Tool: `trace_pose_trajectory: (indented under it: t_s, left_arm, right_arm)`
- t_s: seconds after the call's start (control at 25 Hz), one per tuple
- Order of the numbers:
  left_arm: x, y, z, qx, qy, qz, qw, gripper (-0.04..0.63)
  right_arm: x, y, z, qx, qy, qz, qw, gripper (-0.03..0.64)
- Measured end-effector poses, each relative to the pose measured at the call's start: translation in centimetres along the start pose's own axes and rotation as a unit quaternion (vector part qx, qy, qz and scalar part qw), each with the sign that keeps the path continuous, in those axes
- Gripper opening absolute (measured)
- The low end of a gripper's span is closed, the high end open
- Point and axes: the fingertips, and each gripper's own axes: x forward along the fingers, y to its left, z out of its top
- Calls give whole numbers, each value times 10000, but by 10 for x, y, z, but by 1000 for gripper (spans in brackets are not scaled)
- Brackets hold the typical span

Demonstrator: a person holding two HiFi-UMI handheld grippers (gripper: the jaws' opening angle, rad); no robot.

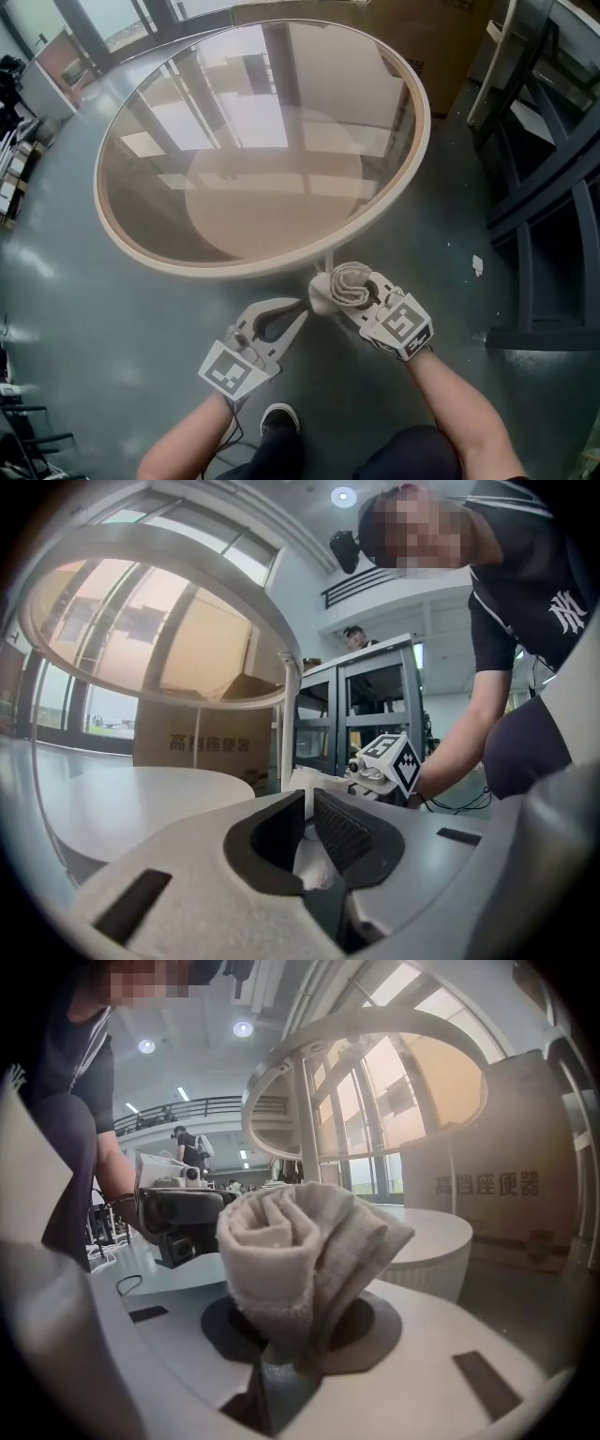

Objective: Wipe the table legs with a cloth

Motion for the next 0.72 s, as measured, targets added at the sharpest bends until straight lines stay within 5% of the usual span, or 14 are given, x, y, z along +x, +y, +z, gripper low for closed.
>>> trace_pose_trajectory:
  t_s: [0.48,0.56,0.72]
  left_arm:
    - [-2,-17,-23,-231,88,-44,9997,29]
    - [-4,-16,-16,-265,-25,121,9996,29]
    - [-10,-14,27,-168,-537,449,9974,29]
  right_arm:
    - [9,-1,-34,58,-387,-140,9991,94]
    - [-6,3,-18,-105,-571,-322,9978,94]
    - [-50,18,66,-582,-1772,-536,9810,94]
